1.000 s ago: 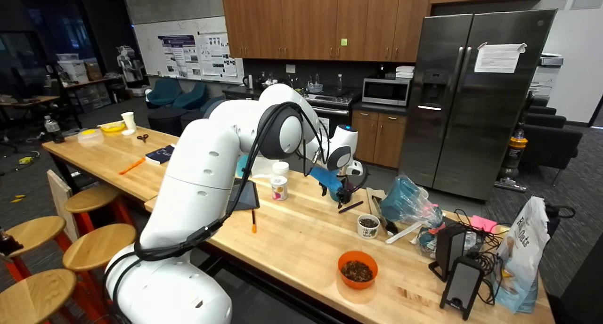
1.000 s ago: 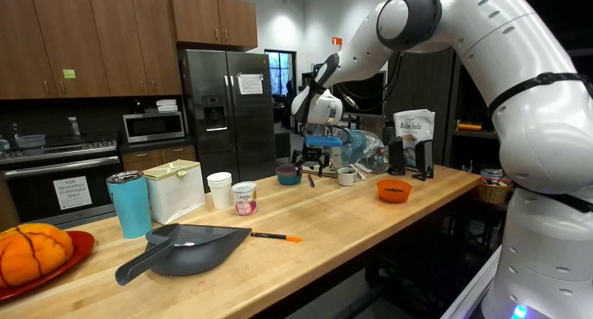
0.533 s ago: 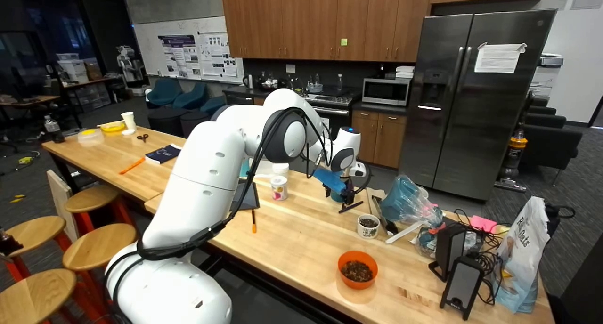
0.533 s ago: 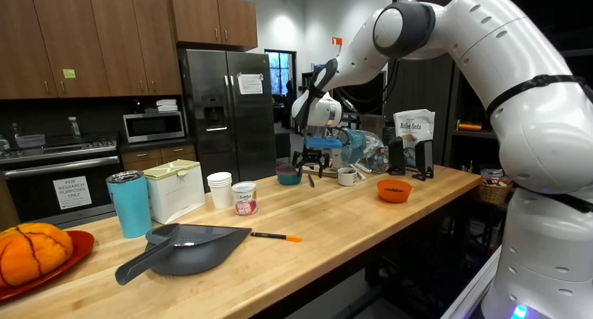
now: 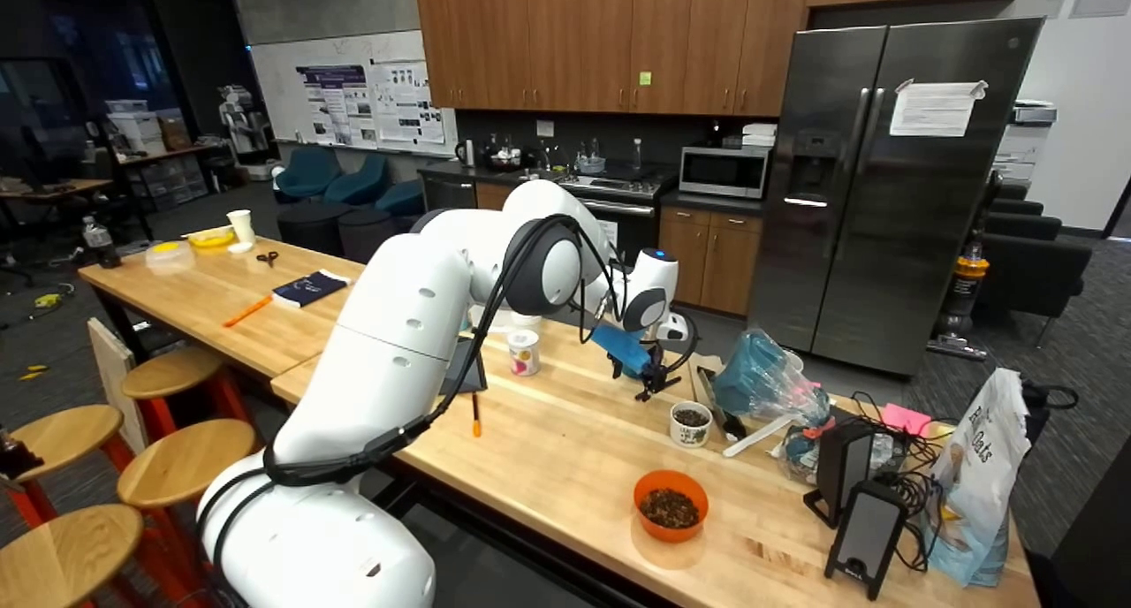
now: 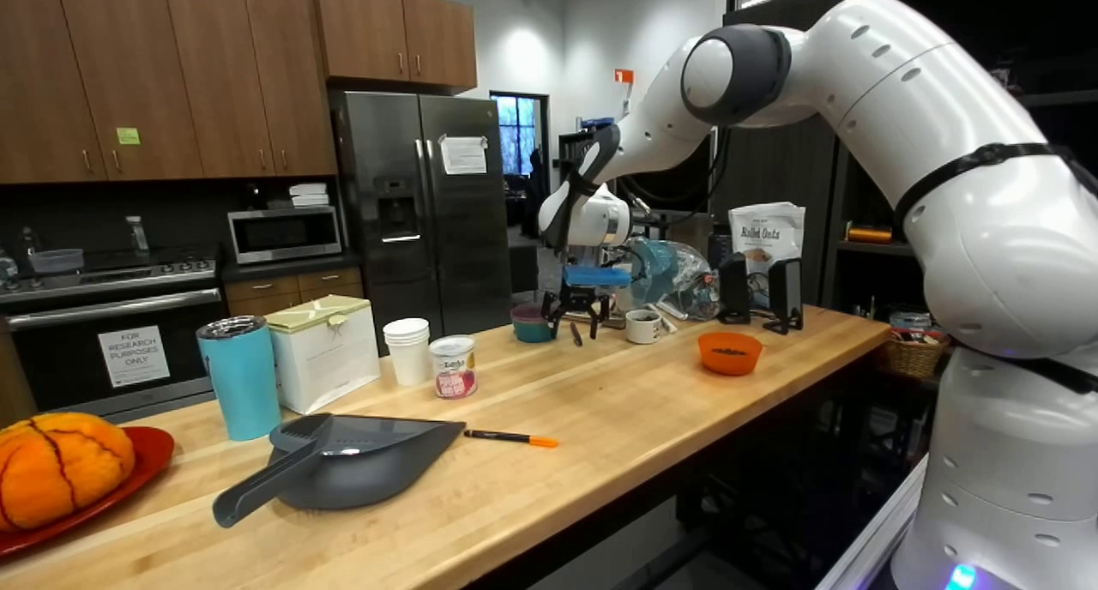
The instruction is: Put the pen in the bowl
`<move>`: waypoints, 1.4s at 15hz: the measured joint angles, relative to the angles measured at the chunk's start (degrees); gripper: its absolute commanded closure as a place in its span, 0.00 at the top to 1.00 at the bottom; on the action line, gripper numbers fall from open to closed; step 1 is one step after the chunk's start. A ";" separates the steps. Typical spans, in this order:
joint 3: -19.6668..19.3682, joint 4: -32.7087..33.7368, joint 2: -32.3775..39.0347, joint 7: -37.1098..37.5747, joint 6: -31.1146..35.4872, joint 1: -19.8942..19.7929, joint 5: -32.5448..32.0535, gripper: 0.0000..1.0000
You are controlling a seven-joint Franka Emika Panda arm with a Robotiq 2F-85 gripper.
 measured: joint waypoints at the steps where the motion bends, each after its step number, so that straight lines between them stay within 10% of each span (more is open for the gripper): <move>1: 0.00 0.36 0.39 0.00 0.00 0.01 -0.04 1.00; 14: -0.14 2.55 1.58 0.09 0.03 0.06 -1.16 1.00; 17: -0.14 2.89 2.49 0.09 0.03 0.06 -1.16 0.73; 21: -0.22 3.63 3.20 0.10 -0.02 0.04 -1.48 0.62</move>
